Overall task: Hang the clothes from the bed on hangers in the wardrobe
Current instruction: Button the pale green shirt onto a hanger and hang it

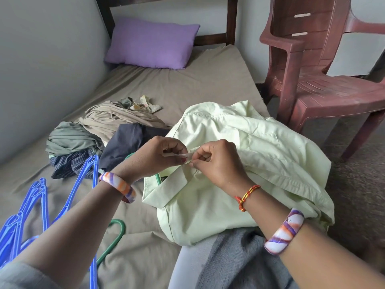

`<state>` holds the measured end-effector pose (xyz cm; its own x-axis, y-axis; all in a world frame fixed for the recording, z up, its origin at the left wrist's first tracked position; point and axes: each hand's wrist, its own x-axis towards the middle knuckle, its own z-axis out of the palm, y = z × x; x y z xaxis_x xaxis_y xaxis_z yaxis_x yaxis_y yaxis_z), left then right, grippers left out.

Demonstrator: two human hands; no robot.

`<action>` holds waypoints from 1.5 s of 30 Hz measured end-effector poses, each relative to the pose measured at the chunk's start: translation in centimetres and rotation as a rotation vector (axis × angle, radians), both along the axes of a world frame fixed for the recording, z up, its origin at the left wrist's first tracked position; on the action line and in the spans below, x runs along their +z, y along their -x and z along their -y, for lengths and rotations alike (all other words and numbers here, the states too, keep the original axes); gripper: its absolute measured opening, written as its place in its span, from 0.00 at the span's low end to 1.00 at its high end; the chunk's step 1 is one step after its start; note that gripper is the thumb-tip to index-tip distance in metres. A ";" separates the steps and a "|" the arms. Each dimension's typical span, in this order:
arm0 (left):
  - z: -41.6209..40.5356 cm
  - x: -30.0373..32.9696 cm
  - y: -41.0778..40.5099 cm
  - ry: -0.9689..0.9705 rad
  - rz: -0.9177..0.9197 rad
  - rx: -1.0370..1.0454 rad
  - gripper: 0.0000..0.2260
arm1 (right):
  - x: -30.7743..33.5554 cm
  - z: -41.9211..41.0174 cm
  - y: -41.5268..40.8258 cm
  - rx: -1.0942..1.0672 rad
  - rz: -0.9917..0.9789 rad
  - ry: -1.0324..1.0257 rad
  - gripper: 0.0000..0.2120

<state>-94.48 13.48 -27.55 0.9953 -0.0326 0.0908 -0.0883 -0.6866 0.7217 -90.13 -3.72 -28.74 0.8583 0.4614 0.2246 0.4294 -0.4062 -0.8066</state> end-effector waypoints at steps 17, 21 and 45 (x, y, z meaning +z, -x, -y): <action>1.5 -0.9 1.0 0.041 0.036 0.103 0.04 | -2.3 -0.5 1.9 -0.155 -0.002 -0.184 0.15; 2.2 -0.7 1.4 -0.083 0.078 0.119 0.04 | -2.6 -0.8 2.3 -0.182 -0.004 -0.242 0.18; 2.8 -1.4 3.6 -0.627 0.486 0.144 0.05 | -1.6 -0.7 2.6 -0.119 -0.349 -0.423 0.16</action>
